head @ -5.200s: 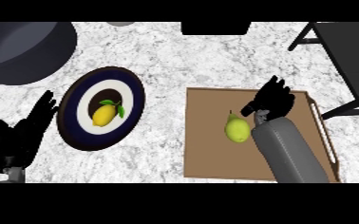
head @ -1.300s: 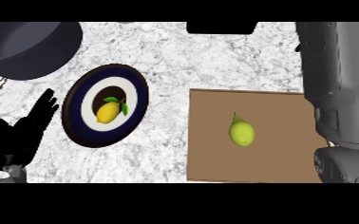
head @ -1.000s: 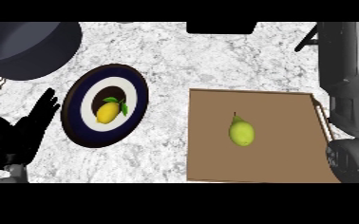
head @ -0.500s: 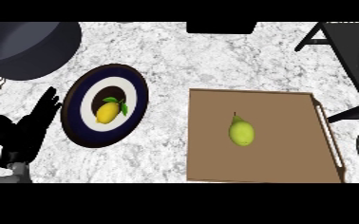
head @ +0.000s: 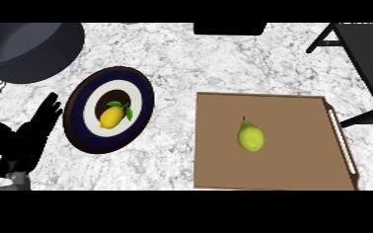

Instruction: Pick the squash from the tray and place it in the tiered shelf

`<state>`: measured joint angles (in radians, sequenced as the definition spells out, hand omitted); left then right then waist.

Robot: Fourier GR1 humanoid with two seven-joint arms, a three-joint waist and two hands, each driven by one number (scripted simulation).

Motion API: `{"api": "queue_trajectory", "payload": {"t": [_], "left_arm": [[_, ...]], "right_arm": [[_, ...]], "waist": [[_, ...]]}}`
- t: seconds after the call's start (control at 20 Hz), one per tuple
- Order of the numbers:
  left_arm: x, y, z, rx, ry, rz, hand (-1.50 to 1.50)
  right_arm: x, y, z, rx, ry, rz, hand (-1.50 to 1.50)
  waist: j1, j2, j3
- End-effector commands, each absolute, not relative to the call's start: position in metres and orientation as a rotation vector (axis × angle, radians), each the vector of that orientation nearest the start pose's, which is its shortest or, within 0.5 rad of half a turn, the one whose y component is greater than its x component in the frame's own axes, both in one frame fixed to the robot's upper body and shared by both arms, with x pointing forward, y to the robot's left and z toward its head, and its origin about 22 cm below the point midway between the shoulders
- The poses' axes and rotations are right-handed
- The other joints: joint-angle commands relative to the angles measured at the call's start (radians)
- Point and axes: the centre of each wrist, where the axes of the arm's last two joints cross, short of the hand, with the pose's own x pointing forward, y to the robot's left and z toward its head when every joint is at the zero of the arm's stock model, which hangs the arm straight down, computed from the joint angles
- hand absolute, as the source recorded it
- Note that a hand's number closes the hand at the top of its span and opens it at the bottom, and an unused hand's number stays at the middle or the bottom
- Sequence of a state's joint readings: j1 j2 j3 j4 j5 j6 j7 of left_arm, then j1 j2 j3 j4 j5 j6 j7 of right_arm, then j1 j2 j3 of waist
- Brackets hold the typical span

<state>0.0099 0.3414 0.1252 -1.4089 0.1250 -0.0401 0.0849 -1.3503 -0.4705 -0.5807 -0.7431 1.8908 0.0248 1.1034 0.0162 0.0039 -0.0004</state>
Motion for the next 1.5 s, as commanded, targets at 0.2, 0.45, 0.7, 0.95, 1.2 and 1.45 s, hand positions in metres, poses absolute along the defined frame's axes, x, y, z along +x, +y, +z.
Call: {"api": "queue_trajectory", "payload": {"t": [0.2,0.45,0.7,0.95,1.2,1.45], "left_arm": [[0.229,0.348,0.000,0.247,-1.337,-0.042,0.00],[0.246,0.345,-0.002,0.255,-1.334,-0.054,0.00],[0.232,0.354,-0.006,0.251,-1.331,-0.046,0.00],[0.244,0.348,0.021,0.262,-1.353,-0.058,0.00],[0.251,0.329,0.003,0.266,-1.332,-0.048,0.00],[0.235,0.353,0.006,0.265,-1.333,-0.050,0.00]], "right_arm": [[0.429,-0.353,0.327,-1.814,-0.422,-0.382,1.50],[0.426,-0.375,0.298,-1.785,-0.426,-0.410,1.50],[0.418,-0.383,0.303,-1.786,-0.373,-0.566,-1.50],[0.411,-0.418,0.276,-1.796,-0.308,-0.400,-1.50],[0.405,-0.413,0.275,-1.795,-0.461,-0.470,-1.50],[0.404,-0.404,0.281,-1.738,-0.575,-0.622,-1.50]], "waist": [[0.006,0.001,0.001],[-0.007,0.002,0.001],[-0.002,0.000,0.000],[0.002,0.001,0.001],[-0.009,-0.002,0.001],[-0.004,-0.003,0.001]]}}
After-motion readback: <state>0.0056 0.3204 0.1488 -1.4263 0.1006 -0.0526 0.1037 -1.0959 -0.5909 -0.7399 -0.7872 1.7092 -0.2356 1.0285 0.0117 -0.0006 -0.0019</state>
